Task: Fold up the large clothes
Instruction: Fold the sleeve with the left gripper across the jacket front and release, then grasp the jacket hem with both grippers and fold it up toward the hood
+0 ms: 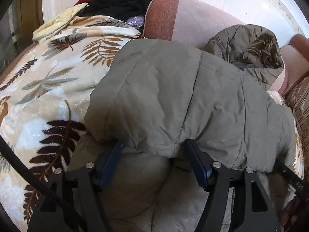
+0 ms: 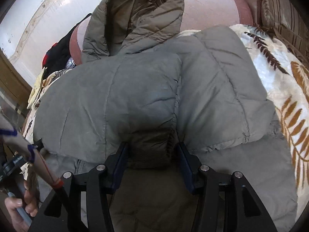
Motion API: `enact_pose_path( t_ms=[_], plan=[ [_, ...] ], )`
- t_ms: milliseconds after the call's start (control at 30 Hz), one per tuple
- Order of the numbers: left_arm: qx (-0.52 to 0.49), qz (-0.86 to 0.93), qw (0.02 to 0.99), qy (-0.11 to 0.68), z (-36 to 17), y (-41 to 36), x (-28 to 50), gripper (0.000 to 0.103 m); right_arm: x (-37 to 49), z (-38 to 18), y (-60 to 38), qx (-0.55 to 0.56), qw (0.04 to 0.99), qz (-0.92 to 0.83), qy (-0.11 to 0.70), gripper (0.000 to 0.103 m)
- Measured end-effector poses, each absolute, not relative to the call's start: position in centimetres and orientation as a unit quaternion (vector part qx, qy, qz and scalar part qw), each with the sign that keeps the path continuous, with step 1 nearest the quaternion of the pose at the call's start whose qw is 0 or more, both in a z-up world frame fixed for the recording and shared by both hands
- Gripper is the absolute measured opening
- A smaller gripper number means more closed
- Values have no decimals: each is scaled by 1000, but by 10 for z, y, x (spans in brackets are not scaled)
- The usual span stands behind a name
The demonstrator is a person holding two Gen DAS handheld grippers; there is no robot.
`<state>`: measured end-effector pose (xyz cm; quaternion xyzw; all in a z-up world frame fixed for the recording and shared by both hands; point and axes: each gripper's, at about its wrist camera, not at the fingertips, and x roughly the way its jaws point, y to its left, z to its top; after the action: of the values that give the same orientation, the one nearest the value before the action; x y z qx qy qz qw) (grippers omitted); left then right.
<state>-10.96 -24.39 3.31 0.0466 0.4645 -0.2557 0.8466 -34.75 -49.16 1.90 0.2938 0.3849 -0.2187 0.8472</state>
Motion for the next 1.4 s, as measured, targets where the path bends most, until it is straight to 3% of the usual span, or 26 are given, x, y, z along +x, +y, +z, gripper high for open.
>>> enact_pose_path(
  t_ms=[200, 333, 467, 700, 800, 1000, 1400],
  plan=[
    [51, -260, 862, 431, 46, -244, -127, 69, -346, 22, -485, 280, 849, -227, 385, 59],
    [65, -275, 887, 366, 74, -248, -154, 69, -360, 38, -485, 300, 850, -238, 363, 59],
    [88, -299, 895, 318, 86, -261, -184, 69, -374, 62, -472, 247, 868, -281, 326, 59],
    [158, -294, 878, 343, 52, -297, -196, 69, -359, 50, -468, 249, 871, -243, 347, 60],
    [161, -283, 870, 370, 39, -300, -187, 70, -348, 25, -476, 261, 844, -247, 398, 61],
    [161, -285, 866, 378, 33, -300, -184, 70, -347, 23, -473, 257, 843, -245, 404, 63],
    [168, -291, 861, 382, 31, -302, -185, 73, -377, 55, -484, 296, 870, -243, 311, 64]
  ],
)
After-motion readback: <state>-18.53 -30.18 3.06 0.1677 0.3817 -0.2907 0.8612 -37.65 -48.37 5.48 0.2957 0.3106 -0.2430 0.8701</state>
